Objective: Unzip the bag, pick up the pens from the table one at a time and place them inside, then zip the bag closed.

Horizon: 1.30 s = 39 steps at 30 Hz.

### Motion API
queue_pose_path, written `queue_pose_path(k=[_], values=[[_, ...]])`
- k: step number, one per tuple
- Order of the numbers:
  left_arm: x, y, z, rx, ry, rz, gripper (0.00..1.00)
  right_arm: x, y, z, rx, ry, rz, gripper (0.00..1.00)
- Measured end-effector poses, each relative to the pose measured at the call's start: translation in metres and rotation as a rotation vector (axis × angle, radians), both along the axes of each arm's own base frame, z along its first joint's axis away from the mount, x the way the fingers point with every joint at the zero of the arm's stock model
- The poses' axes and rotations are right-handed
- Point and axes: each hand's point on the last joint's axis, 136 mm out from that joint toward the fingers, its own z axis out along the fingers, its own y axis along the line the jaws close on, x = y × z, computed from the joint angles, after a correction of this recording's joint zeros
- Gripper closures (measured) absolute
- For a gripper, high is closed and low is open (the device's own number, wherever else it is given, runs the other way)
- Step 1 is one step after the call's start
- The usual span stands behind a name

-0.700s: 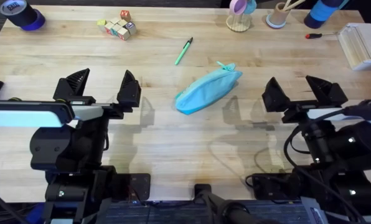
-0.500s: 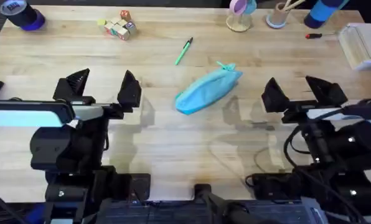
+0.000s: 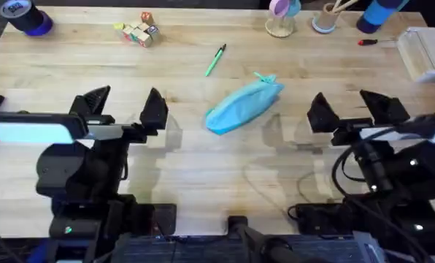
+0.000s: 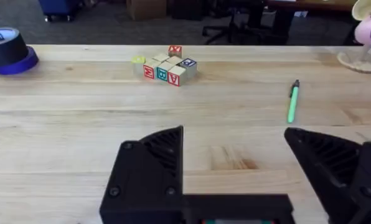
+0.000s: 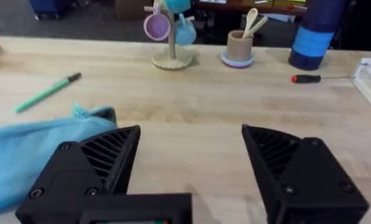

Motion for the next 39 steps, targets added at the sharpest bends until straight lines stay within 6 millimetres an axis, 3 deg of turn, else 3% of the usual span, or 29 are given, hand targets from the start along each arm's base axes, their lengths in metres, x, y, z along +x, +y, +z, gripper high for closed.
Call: queue_pose_path(k=[3,9,16,22,27,35,36,39], values=[[-0.006,-0.001,0.007,-0.012,0.052,-0.003,0.008,-0.005,-0.002,-0.002,-0.032,0.089,-0.004,0.005],[-0.013,-0.001,0.061,-0.022,0.109,-0.002,0.008,-0.002,-0.002,0.043,-0.066,0.141,-0.002,0.005],[0.000,-0.001,0.091,-0.024,0.331,0.000,0.008,0.017,-0.002,0.070,-0.076,0.314,0.011,0.006],[0.022,-0.001,0.099,-0.025,0.498,0.000,0.008,0.043,0.007,0.085,-0.060,0.434,0.062,0.006],[0.036,-0.002,0.094,-0.027,0.597,-0.004,0.008,0.057,0.014,0.089,-0.044,0.478,0.100,0.006],[0.043,-0.010,0.077,-0.044,0.677,-0.047,0.008,0.061,0.016,0.088,-0.037,0.493,0.117,0.006],[0.042,-0.015,0.077,-0.036,0.677,-0.085,0.007,0.061,0.016,0.088,-0.037,0.492,0.117,0.006],[0.010,-0.080,0.076,0.134,0.645,-0.623,0.008,0.064,0.017,0.091,-0.038,0.474,0.117,0.006]])
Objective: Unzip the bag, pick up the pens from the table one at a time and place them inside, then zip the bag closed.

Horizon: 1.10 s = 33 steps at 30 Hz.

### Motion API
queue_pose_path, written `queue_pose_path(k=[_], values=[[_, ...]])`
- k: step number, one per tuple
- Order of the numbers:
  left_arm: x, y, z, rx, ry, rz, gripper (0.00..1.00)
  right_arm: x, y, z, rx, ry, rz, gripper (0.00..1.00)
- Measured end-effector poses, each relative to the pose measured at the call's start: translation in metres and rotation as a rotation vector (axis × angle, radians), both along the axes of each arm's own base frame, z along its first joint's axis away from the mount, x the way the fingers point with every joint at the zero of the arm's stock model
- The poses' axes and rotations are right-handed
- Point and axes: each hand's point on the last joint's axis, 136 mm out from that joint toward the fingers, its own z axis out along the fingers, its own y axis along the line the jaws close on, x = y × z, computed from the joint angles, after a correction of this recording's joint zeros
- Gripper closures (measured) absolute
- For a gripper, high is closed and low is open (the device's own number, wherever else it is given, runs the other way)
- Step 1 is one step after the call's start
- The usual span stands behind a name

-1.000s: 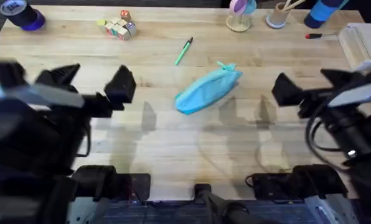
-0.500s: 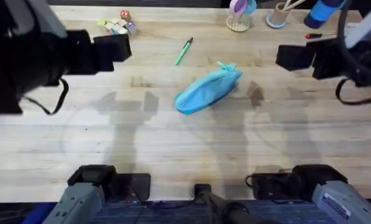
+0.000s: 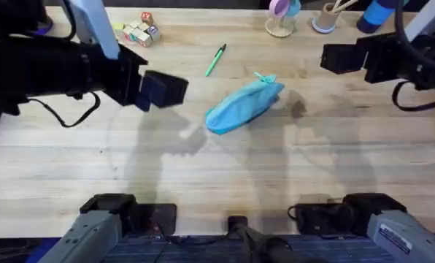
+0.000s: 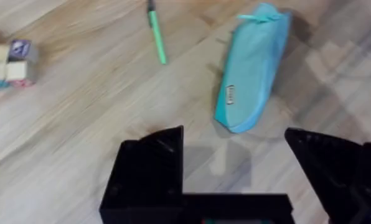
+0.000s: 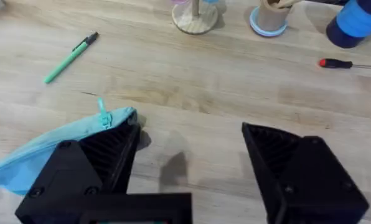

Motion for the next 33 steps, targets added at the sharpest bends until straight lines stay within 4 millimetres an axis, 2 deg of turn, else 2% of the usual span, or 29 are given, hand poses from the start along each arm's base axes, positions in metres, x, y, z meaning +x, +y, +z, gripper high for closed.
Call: queue_pose_path(k=[10,17,18,25,29,33], values=[[-0.035,-0.031,0.001,-0.034,-0.044,-0.321,0.008,0.000,0.000,0.000,0.000,0.000,0.000,0.006],[-0.038,-0.037,0.006,-0.048,-0.085,-0.382,0.008,0.000,0.000,0.000,0.000,0.000,0.000,0.005],[-0.033,-0.040,0.014,-0.058,-0.142,-0.406,0.008,0.000,0.000,0.000,0.000,0.000,0.000,0.005],[-0.033,-0.040,0.014,-0.057,-0.139,-0.407,0.005,0.005,0.000,0.007,0.000,-0.036,0.000,0.005],[-0.032,-0.042,0.008,-0.055,-0.110,-0.414,0.005,0.010,0.000,0.016,-0.002,-0.077,0.002,0.005],[-0.030,-0.050,-0.011,-0.027,-0.036,-0.450,0.005,0.010,0.000,0.016,-0.002,-0.079,0.002,0.005]])
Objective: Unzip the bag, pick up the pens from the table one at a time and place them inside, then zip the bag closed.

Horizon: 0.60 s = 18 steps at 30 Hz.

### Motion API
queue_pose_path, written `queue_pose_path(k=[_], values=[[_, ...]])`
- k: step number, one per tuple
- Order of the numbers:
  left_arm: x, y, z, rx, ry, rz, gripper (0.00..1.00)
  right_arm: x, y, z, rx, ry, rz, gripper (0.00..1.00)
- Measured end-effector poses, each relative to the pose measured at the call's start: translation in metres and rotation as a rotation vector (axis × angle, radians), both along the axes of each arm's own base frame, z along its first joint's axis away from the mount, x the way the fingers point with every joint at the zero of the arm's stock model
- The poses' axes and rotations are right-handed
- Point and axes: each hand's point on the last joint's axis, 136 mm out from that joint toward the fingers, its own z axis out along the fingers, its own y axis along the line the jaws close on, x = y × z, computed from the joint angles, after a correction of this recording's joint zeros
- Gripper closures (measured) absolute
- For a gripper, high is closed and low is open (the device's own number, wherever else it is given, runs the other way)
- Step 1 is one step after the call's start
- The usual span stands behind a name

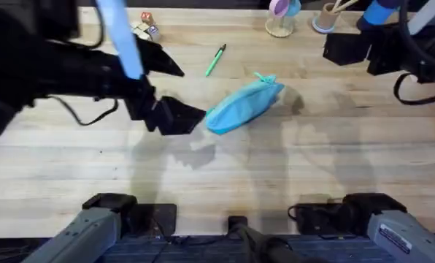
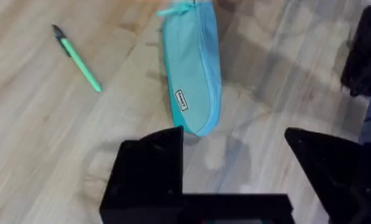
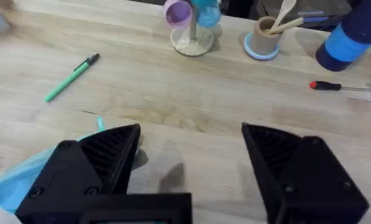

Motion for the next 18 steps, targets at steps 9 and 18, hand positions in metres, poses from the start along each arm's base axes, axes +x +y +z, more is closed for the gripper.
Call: queue_pose_path(k=[9,18], values=[[0.009,-0.023,-0.045,0.068,0.143,-0.092,0.005,0.000,0.000,0.000,0.000,0.001,0.000,0.005],[0.027,-0.030,-0.068,0.088,0.175,-0.107,0.005,0.007,0.000,-0.016,0.000,0.053,0.000,0.005]])
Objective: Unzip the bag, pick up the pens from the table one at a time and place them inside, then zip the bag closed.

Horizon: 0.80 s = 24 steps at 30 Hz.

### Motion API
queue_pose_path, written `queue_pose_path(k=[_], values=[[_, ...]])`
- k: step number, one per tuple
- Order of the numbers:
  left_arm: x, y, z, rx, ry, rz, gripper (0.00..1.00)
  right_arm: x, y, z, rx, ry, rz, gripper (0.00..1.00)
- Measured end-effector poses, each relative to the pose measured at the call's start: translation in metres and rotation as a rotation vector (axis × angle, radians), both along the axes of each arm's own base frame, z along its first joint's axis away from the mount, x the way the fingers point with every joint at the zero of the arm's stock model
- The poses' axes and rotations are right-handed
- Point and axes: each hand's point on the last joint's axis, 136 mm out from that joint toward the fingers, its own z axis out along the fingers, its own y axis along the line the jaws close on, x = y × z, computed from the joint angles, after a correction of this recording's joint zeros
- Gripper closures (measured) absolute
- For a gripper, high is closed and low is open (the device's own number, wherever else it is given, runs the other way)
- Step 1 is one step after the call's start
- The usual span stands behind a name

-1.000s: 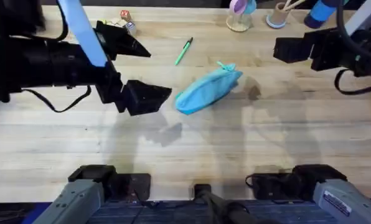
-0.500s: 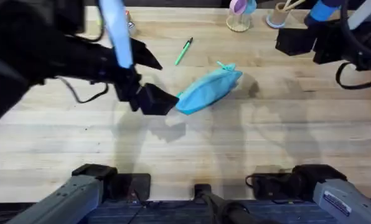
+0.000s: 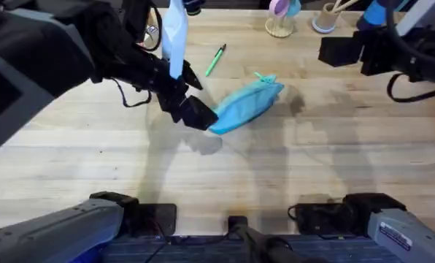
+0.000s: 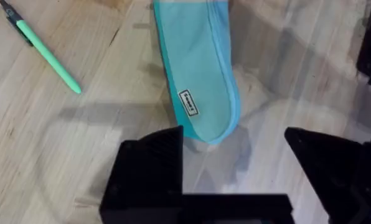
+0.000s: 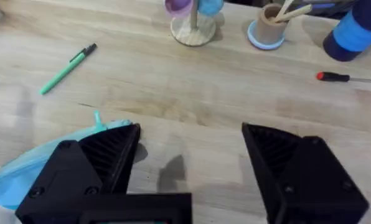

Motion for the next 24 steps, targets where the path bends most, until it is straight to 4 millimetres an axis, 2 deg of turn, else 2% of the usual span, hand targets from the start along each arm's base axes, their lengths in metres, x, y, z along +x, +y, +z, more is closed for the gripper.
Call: queue_pose_path(k=[5,11,18,24], values=[[0.008,-0.002,-0.009,0.002,0.010,0.000,0.005,0.003,0.000,-0.009,0.000,0.030,0.000,0.005],[0.013,-0.003,-0.024,0.009,0.049,0.000,0.005,0.004,0.000,-0.011,0.000,0.036,0.000,0.005],[0.008,-0.013,-0.032,0.023,0.068,-0.039,0.005,0.004,0.000,-0.011,0.000,0.036,0.000,0.005],[0.005,-0.024,-0.048,0.076,0.075,-0.085,0.006,0.004,0.000,-0.011,0.000,0.036,0.000,0.005]])
